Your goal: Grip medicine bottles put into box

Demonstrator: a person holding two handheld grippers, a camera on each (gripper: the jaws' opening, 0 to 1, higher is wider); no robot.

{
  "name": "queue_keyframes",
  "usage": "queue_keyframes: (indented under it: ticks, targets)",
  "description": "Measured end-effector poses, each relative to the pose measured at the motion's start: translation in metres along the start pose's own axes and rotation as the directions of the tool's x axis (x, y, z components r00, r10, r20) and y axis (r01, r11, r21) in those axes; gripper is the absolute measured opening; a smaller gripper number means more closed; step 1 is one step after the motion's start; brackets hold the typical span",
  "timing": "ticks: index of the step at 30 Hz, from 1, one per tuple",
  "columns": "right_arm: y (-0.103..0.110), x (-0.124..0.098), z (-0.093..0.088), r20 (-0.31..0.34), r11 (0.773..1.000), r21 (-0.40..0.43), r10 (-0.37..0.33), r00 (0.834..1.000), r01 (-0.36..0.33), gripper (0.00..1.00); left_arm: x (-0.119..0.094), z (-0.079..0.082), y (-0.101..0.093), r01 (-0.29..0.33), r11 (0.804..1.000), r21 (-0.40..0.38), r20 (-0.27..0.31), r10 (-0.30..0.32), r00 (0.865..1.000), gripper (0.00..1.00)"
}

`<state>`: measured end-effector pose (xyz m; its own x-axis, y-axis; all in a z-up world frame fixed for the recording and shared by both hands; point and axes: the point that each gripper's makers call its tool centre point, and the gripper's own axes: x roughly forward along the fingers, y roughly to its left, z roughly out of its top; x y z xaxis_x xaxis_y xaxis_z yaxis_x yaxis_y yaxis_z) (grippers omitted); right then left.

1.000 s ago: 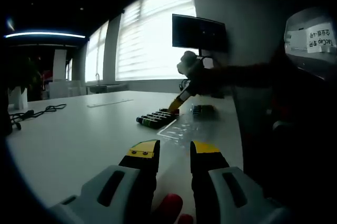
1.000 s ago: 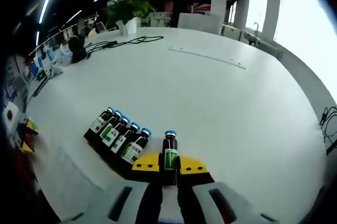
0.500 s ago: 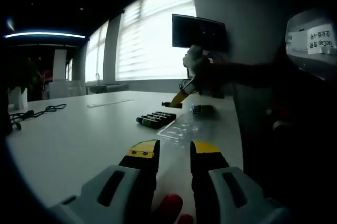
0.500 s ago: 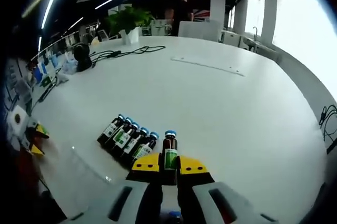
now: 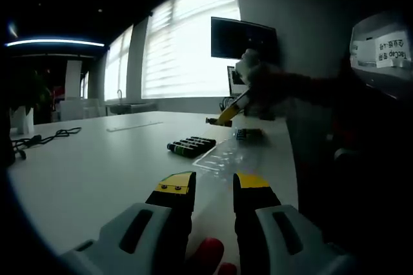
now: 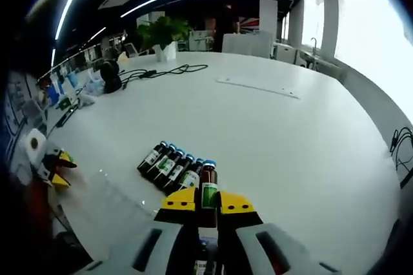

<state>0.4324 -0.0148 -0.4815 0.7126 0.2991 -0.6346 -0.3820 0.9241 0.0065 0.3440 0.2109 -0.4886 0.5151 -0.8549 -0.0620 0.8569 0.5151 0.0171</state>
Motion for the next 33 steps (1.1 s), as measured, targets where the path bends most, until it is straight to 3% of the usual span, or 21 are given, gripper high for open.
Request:
queue_keyframes:
  ticks: [7,21,33]
  targets:
    - [0.006,-0.013,-0.003,0.012,1.0,0.001,0.008,1.0,-0.008,0.06,0.0,0.0,0.001,-0.001,1.0,0.0,-0.002,0.001,1.0,0.18]
    - [0.013,-0.028,-0.04,-0.009,0.998,0.064,0.02,1.0,-0.02,0.06,0.0,-0.001,0.001,-0.005,1.0,0.002,-0.003,0.005,1.0,0.18]
    - [0.024,-0.036,-0.054,-0.005,0.993,0.111,0.049,0.999,-0.048,0.06,0.0,-0.001,0.001,-0.006,1.0,0.003,-0.005,0.006,1.0,0.18]
